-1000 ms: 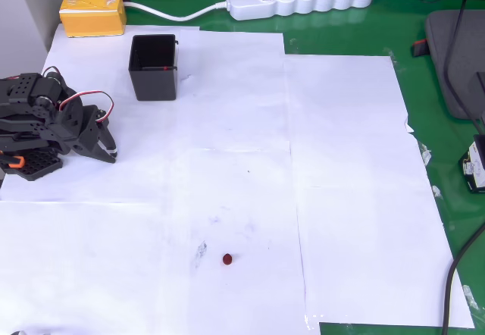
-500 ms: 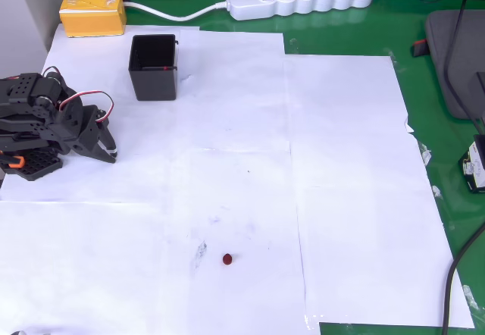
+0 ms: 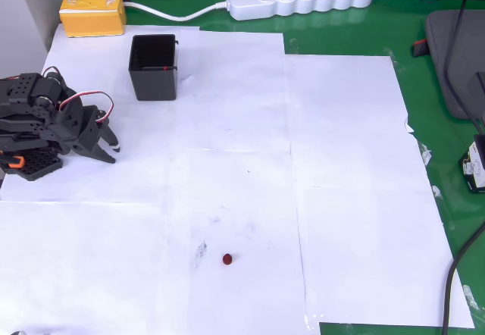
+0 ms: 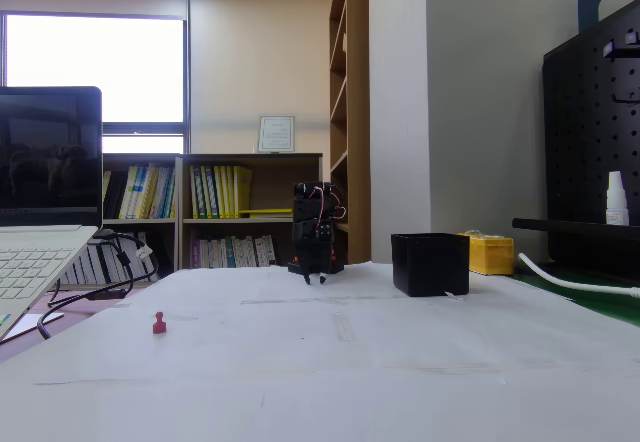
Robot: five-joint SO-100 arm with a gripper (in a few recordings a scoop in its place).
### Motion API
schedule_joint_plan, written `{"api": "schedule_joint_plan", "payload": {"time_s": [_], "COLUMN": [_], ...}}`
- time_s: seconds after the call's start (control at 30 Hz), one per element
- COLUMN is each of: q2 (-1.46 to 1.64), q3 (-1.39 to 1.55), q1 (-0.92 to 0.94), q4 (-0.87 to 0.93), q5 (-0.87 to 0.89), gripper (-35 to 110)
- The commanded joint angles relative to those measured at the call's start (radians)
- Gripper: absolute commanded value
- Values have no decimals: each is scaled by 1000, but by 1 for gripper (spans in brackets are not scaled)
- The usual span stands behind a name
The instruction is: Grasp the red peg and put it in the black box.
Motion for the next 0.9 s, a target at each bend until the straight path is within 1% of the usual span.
{"api": "schedule_joint_plan", "payload": {"time_s": [0.0,0.07,0.23,0.43,0.53,0.6,0.67,0.8,0.87], "q2": [-83,21,242,600,841,1052,1235,1450,1529], "q3": [-83,-83,-83,-77,-72,-69,-69,-58,-38], "q1": [-14,-26,-67,-117,-91,-64,-32,6,20], "q4": [69,-38,-433,-1123,-1417,-1674,-1885,-2103,-2152], "q5": [14,2,43,38,-28,-43,-83,-94,-91], "gripper": [0,0,0,0,0,0,0,0,0]}}
